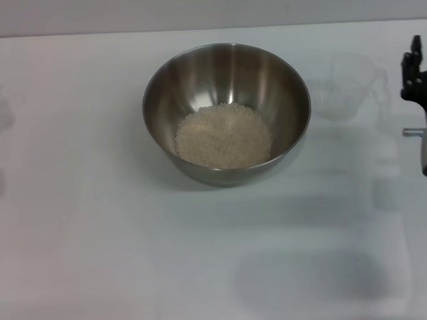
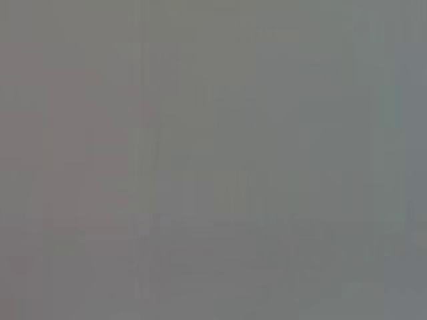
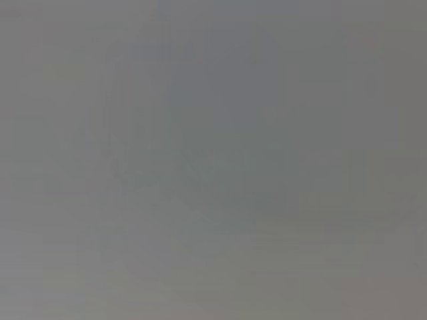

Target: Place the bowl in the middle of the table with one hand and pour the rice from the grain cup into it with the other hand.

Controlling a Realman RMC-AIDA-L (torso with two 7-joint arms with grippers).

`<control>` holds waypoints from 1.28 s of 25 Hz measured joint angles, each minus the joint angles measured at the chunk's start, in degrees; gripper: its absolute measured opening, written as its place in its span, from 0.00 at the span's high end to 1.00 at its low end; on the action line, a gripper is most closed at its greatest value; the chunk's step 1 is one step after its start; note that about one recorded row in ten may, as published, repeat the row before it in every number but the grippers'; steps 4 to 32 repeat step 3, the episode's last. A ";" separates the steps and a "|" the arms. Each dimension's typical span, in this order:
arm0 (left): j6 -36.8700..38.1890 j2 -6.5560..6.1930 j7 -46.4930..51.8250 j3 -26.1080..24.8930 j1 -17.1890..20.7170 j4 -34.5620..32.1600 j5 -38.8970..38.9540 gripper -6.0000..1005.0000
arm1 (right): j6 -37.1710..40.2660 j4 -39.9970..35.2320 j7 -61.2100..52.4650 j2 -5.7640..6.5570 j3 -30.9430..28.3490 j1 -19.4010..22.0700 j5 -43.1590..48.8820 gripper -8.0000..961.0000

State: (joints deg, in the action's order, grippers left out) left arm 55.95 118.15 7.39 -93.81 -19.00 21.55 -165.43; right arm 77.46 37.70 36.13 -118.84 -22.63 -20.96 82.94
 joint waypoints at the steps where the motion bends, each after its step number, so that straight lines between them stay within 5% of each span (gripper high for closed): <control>1: 0.59 0.01 0.07 0.00 0.86 0.07 0.00 0.80 | -0.66 -0.04 0.08 -0.04 -0.31 -0.44 0.19 0.44; 32: 1.34 0.00 0.45 0.04 2.61 0.44 0.01 0.80 | -1.33 -0.32 0.11 -0.21 -0.76 -1.24 0.93 0.44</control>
